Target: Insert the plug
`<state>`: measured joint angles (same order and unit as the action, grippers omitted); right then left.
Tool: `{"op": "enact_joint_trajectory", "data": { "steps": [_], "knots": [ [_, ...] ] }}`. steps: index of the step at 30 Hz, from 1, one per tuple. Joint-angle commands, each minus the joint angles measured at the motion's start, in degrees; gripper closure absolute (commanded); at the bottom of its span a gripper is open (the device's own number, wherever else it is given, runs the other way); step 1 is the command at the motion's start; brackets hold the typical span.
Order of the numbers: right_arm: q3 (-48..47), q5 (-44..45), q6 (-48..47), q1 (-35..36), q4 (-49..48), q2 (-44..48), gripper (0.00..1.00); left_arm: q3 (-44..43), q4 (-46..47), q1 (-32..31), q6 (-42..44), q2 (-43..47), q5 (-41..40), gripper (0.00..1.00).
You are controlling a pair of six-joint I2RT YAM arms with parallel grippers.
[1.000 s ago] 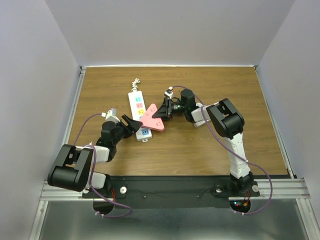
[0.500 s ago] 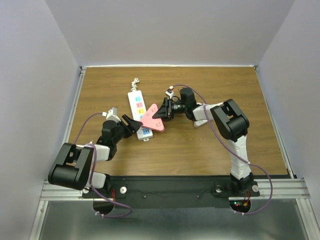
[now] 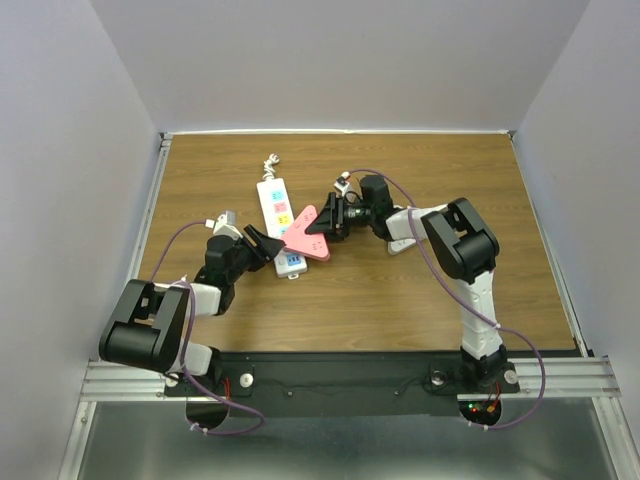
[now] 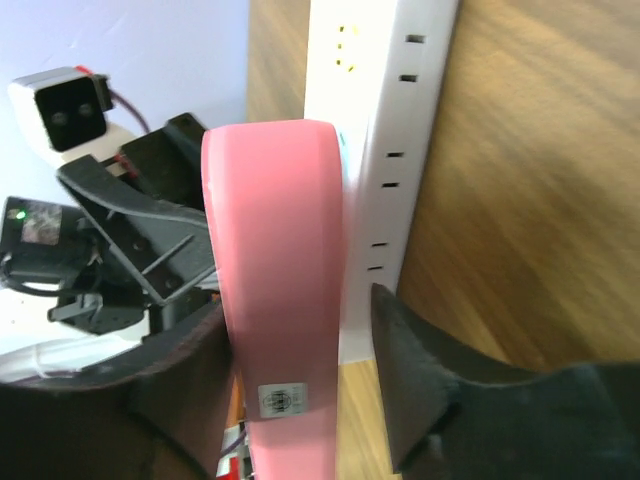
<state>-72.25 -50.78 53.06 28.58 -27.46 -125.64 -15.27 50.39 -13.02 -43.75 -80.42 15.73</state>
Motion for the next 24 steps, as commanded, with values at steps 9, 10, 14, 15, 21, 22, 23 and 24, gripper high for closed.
{"op": "enact_joint_trajectory", "data": {
  "steps": [9, 10, 14, 15, 21, 22, 23, 24],
  "knots": [
    [-3.1, 7.6, -7.9, 0.8, 10.1, -2.3, 0.28, -1.9, -7.1, -0.3, 3.4, -5.3, 0.5, 0.43],
    [-2.9, 8.3, -8.7, 0.7, 10.5, -2.1, 0.28, -1.8, -7.1, -0.3, 3.4, -5.5, 0.6, 0.43],
    [-1.8, 9.3, -10.2, 0.7, 11.6, -1.4, 0.28, -1.2, -5.9, -0.3, 3.6, -6.9, 1.1, 0.44],
    [-1.7, 9.7, -11.0, 0.8, 12.0, -1.4, 0.28, -1.0, -5.3, -0.3, 3.6, -7.3, 1.2, 0.44],
    [-3.3, 14.8, -16.5, 0.9, 19.5, -1.2, 0.28, -1.3, -5.1, -0.8, 4.4, -8.3, 0.8, 0.44],
    [-3.3, 15.7, -17.5, 0.8, 20.1, -1.1, 0.28, -1.3, -5.2, -0.8, 4.4, -8.3, 0.7, 0.45],
    [-3.3, 16.2, -17.7, 0.8, 20.8, -1.0, 0.28, -1.3, -5.2, -0.9, 4.4, -8.4, 0.6, 0.45],
    [-3.2, 16.1, -18.2, 0.9, 21.0, -0.9, 0.28, -1.4, -5.4, -0.9, 4.5, -8.5, 0.5, 0.45]
  ]
}}
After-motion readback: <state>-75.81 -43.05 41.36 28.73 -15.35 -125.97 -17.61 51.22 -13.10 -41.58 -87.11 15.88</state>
